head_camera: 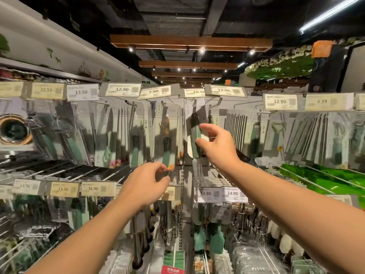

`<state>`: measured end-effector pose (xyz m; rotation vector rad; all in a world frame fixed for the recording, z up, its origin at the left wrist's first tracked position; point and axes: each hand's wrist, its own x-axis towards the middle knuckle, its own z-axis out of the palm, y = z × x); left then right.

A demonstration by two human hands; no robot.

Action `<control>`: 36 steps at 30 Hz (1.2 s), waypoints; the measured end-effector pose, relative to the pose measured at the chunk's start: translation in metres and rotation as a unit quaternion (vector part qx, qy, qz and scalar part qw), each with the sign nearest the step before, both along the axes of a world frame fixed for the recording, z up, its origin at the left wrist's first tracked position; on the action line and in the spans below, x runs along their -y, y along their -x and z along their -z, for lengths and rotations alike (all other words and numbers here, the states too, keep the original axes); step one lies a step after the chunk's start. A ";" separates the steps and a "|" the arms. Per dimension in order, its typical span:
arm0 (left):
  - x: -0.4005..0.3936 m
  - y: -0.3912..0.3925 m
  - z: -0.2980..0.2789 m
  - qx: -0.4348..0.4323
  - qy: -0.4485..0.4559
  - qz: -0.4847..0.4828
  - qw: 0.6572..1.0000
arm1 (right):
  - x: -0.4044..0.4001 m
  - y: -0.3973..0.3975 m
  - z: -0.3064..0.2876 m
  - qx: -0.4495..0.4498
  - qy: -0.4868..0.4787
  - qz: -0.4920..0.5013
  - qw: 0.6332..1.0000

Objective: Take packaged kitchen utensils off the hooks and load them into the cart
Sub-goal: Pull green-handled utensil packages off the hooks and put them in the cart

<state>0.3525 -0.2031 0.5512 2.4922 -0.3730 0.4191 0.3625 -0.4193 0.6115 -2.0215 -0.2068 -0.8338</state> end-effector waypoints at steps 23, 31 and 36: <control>-0.025 -0.047 -0.012 0.006 -0.122 -0.032 0.992 | -0.003 -0.143 -0.014 -0.210 0.103 0.093 0.968; 0.009 -0.037 -0.017 -0.017 -0.105 -0.055 0.993 | 0.008 -0.112 -0.004 -0.218 0.062 0.051 0.973; 0.047 -0.007 -0.021 -0.020 -0.067 -0.094 0.993 | 0.016 -0.057 0.016 -0.217 0.037 -0.008 0.975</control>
